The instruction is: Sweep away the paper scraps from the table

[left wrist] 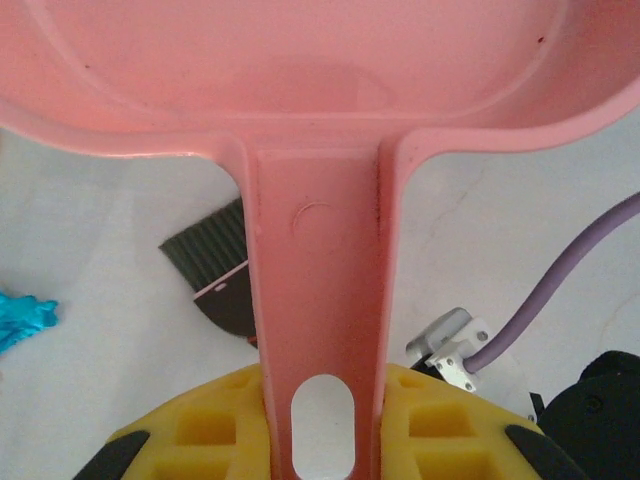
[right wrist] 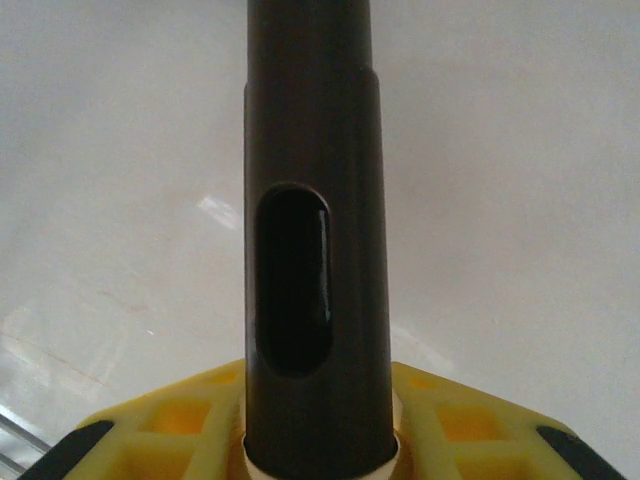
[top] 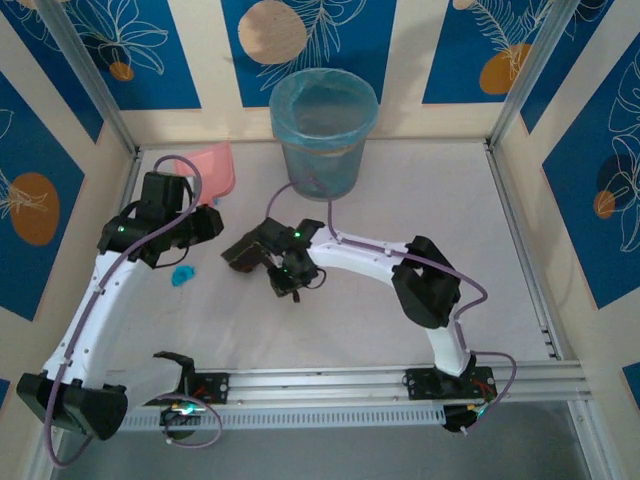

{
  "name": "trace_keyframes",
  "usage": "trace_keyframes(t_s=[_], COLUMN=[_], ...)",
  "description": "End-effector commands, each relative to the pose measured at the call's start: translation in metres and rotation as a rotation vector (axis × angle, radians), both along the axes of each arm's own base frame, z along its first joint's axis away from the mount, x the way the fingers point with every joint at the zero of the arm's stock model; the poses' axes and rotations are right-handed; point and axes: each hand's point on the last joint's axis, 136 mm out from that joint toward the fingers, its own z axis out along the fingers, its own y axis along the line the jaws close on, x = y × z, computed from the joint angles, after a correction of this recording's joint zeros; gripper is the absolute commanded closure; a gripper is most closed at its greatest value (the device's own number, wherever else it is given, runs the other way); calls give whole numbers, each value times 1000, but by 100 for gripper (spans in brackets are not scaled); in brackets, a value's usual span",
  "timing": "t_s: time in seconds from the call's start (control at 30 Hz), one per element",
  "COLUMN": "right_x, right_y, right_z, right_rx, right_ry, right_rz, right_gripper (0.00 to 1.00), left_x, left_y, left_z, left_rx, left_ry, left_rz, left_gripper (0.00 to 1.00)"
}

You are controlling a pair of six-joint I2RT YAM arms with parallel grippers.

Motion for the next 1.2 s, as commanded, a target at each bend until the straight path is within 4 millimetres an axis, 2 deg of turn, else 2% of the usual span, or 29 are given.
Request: trace_keyframes(t_s=[0.0,0.2,0.33,0.57,0.73,0.9,1.03,1.17], right_x=[-14,-24,-27,-27,-20,-6,13,26], right_y=[-41,-109,-140,-181,-196,-201,-209,-224], right_z=[9,4,4,8,18,46,87,119], right_rx=[-27,-31,11,115,210,329,445,541], right_ry=[51,84,111,176,221,248,181,106], right_rz=[-139,-389,-553,-828,-968,-1039,-1076,-1132], right_gripper=[100,100,100,100,100,100,100,100], left_x=[6,10,13,6,-8,-29,-48,-62], left_y=[-11,-25,-38,-76,-109,-149,-177,-194], left_z=[3,12,19,27,32,34,35,31], left_rx=[-50,-120,-176,-232,-226,-214,-219,-196], left_ry=[-30,-78,-110,-153,-182,-198,-203,-193], left_rz=[-59,-101,-148,-303,-447,-622,-756,-845], left_gripper=[100,100,100,100,100,100,100,100])
